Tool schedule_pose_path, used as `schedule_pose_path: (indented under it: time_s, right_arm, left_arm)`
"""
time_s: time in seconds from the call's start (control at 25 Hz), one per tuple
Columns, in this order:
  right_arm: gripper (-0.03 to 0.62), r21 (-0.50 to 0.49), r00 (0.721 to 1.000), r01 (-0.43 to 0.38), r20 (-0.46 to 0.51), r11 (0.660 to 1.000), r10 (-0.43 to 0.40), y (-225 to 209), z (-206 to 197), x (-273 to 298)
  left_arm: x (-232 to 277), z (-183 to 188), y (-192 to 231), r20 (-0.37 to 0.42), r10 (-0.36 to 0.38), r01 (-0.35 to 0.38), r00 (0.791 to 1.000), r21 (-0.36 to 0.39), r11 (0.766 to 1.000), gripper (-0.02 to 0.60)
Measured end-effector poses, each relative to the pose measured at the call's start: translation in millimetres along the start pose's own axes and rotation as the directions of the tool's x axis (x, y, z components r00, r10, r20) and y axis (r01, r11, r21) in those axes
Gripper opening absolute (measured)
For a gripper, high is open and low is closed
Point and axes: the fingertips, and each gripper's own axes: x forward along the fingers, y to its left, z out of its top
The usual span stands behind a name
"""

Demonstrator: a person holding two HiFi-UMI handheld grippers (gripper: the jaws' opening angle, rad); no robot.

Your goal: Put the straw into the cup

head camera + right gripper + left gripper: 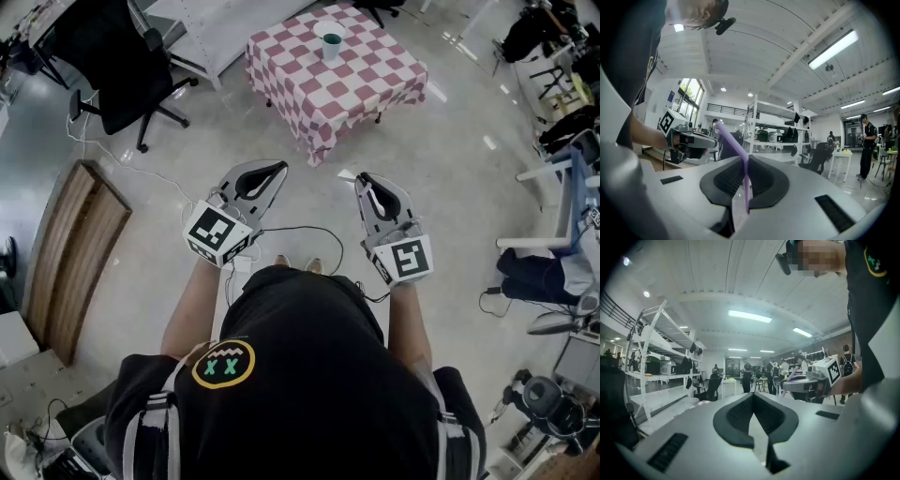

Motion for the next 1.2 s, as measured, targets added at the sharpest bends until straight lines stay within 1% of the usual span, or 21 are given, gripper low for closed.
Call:
schedule_pose_path:
  time_s: [0.16,0.56,0.72,0.92,1.12,1.2]
  right_arm:
    - [0.044,-0.001,1.000,-0.003,0.002,1.000,0.003,-1,2,1]
    - [0.050,0.004,1.000,0.000,-0.005,1.000,0.000,0,-3,3]
    - [0.051,0.007,1.000,0.004,0.005,1.000,-0.004,-3,-4,1]
    - [0.051,0.016,1.000,0.008,0.008,1.000,-0.009,-9,-5,-2]
    - [0.052,0.024,1.000,0.004,0.017,1.000,-0.005,-17,-4,-8]
    - [0.052,0.023,1.000,0.001,0.022,1.000,-0.001,-20,-5,-12]
  left_arm:
    - [1,2,4,-0.001,0.014,-0.014,1.000,-0.018,1.000,0.014]
    - [2,-1,4,-0.003,0.005,-0.005,1.000,-0.022,1.000,0.014]
    - [4,-1,2,-0.005,-0.001,0.001,1.000,-0.012,1.000,0.014]
    - [8,-1,0,-0.009,0.008,-0.008,1.000,-0.018,1.000,0.014]
    - [16,1,-8,-0.024,0.005,-0.005,1.000,-0.011,1.000,0.014]
    - [19,2,-12,-0.019,0.010,-0.010,1.000,-0.005,1.000,0.014]
